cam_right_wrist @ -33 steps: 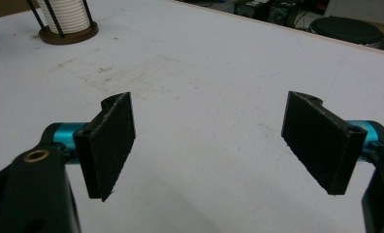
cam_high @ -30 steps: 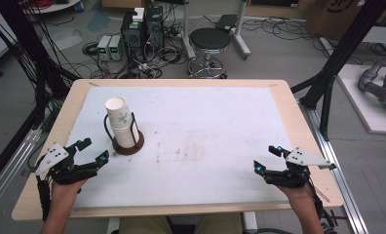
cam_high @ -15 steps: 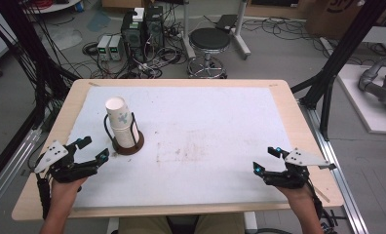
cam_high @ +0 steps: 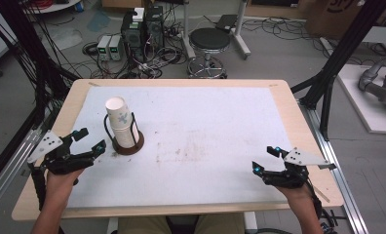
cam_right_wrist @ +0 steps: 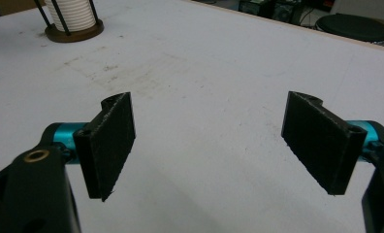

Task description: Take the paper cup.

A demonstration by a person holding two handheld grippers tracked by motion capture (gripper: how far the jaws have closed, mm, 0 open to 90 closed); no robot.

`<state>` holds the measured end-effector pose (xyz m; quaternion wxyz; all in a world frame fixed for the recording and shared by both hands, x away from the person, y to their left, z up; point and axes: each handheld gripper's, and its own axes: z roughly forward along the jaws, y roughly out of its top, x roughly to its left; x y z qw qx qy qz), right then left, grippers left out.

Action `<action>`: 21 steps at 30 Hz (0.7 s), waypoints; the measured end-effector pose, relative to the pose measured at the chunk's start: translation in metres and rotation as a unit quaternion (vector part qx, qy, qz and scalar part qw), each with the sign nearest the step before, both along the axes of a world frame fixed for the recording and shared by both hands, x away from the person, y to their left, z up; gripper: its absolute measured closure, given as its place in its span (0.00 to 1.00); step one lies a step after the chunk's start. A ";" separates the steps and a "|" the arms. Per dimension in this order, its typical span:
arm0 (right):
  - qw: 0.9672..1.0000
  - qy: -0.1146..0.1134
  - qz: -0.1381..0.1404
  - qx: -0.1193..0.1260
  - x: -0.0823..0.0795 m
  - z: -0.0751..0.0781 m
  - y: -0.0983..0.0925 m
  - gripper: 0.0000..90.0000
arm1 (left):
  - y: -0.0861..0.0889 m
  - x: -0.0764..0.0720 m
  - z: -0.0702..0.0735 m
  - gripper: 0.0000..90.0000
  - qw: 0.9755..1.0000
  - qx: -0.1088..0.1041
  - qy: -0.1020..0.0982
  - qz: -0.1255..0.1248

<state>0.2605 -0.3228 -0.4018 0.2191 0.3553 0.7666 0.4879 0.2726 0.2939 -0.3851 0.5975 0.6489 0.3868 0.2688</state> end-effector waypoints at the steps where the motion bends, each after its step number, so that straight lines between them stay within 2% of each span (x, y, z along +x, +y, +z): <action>1: 1.000 0.001 -0.001 0.000 0.000 0.000 0.000 0.22 | 0.000 0.001 0.003 0.18 1.000 0.002 -0.001 -0.004; 9: 1.000 -0.001 0.000 -0.003 -0.002 0.000 0.001 0.22 | -0.006 0.015 0.028 0.18 1.000 0.011 -0.005 -0.015; 17: 1.000 0.002 -0.002 -0.003 -0.002 0.000 0.001 0.22 | -0.011 0.031 0.047 0.18 1.000 0.011 0.001 -0.021; 21: 1.000 0.004 -0.001 -0.003 -0.002 0.000 0.001 0.22 | -0.014 0.041 0.055 0.18 1.000 0.018 0.005 -0.021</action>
